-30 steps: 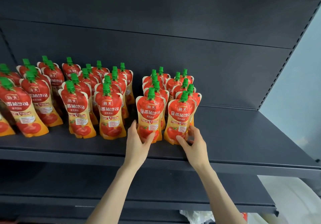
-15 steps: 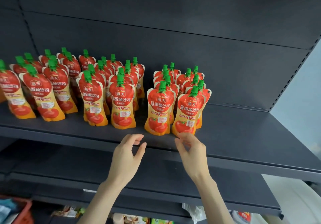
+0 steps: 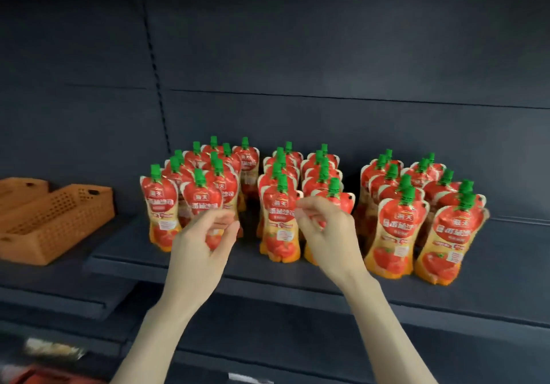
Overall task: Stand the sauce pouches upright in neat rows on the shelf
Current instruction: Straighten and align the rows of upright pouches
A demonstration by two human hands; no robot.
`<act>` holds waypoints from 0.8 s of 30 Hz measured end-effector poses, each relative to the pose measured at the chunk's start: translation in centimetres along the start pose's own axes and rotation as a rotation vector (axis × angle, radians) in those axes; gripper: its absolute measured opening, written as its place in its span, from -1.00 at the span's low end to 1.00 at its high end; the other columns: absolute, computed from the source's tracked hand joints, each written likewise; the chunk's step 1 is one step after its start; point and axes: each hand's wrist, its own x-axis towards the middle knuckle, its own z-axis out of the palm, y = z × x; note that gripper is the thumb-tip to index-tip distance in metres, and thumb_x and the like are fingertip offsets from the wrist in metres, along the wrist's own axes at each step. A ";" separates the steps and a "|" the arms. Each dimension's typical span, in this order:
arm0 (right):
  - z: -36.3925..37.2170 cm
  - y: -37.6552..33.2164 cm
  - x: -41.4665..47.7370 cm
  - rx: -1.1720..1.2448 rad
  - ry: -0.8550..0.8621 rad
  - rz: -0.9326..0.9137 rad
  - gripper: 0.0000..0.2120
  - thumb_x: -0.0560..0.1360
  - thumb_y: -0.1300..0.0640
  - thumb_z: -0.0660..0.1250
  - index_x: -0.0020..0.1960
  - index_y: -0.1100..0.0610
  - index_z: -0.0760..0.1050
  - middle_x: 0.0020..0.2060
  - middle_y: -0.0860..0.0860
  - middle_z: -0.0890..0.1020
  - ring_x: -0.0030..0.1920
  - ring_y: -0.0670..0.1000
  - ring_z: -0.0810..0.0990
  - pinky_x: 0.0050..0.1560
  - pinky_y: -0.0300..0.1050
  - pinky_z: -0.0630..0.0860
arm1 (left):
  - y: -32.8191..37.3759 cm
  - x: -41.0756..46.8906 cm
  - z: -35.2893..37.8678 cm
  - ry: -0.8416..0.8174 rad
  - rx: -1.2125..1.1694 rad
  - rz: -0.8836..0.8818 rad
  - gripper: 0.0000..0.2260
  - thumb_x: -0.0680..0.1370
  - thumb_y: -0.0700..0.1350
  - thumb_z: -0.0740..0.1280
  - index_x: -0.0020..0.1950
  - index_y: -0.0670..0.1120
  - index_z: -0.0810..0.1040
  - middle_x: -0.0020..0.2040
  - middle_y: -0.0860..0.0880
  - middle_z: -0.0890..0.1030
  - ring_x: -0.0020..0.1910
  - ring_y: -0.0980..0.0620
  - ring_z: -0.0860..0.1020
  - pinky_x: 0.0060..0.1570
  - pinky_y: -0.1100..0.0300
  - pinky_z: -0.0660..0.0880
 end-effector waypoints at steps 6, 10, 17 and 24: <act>7.2 -4.1 3.9 0.020 0.042 -0.013 -0.87 0.53 0.15 0.29 0.05 0.10 0.57 -0.11 -0.18 0.61 -0.07 -0.25 0.56 -0.05 -0.49 0.42 | -5.2 5.8 -7.0 -0.001 -0.005 0.030 -0.88 0.51 -0.10 0.35 0.03 0.01 0.58 -0.06 0.24 0.60 0.01 0.36 0.53 -0.07 0.52 0.43; 9.8 -5.7 7.4 -0.007 0.027 -0.002 -0.88 0.53 0.17 0.30 0.02 0.11 0.58 -0.14 -0.13 0.62 -0.11 -0.22 0.56 -0.11 -0.54 0.40 | -7.8 10.9 -9.0 -0.010 -0.015 0.030 -0.91 0.52 -0.12 0.34 0.00 0.01 0.57 -0.08 0.22 0.58 -0.04 0.32 0.53 -0.08 0.47 0.42; 12.3 -5.3 15.8 -0.111 -0.060 0.069 -0.87 0.52 0.14 0.31 0.02 0.14 0.58 -0.10 -0.03 0.65 -0.18 -0.18 0.56 -0.22 -0.58 0.38 | -12.2 20.4 -8.5 -0.140 -0.095 -0.043 -0.92 0.52 -0.15 0.35 0.00 -0.04 0.58 -0.11 0.17 0.58 -0.06 0.24 0.54 -0.11 0.44 0.38; 13.7 -2.8 23.8 -0.201 -0.178 0.171 -0.78 0.51 0.09 0.33 0.10 0.16 0.55 0.00 0.05 0.63 -0.02 -0.05 0.54 -0.01 -0.27 0.37 | -17.4 28.6 -5.8 -0.403 -0.171 -0.201 -0.85 0.51 -0.04 0.37 0.07 0.02 0.57 0.06 0.05 0.61 0.10 0.13 0.54 0.19 0.12 0.44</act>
